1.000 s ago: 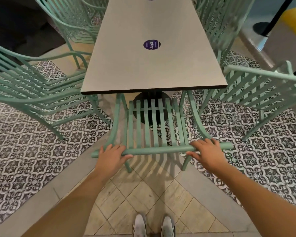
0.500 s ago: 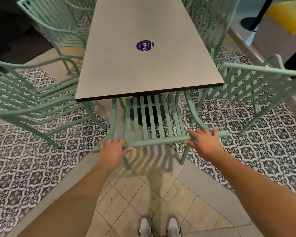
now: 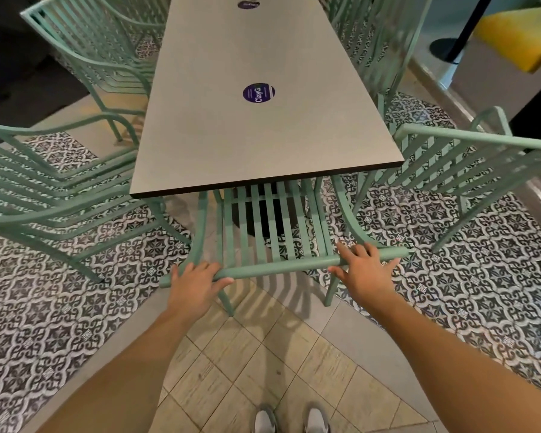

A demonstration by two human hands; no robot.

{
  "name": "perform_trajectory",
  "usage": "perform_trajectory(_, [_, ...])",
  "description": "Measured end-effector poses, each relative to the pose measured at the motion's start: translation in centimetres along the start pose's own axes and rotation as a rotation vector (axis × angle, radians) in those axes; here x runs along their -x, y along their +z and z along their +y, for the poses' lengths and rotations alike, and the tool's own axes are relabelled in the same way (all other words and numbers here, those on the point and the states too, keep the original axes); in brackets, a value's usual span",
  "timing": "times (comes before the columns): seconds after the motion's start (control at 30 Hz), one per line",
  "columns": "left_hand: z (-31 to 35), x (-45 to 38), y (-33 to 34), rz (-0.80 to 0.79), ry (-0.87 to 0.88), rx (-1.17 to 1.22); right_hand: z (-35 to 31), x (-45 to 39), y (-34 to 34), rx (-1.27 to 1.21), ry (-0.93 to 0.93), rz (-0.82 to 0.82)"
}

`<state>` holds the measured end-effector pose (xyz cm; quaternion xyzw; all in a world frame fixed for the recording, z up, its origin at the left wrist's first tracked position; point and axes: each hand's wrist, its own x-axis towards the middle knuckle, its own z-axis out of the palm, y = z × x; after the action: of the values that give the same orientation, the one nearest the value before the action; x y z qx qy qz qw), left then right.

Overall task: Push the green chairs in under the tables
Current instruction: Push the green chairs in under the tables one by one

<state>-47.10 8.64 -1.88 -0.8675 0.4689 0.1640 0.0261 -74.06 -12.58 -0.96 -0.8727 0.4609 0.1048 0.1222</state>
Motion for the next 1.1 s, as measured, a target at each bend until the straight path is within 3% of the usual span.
perform_trajectory(0.3, [0.7, 0.3, -0.2, 0.017, 0.012, 0.0, 0.6, -0.1, 0.7, -0.003, -0.017, 0.076])
perform_trajectory(1.1, [0.5, -3.0, -0.8, -0.021, 0.042, 0.031, 1.2, -3.2, -0.5, -0.02, -0.031, 0.088])
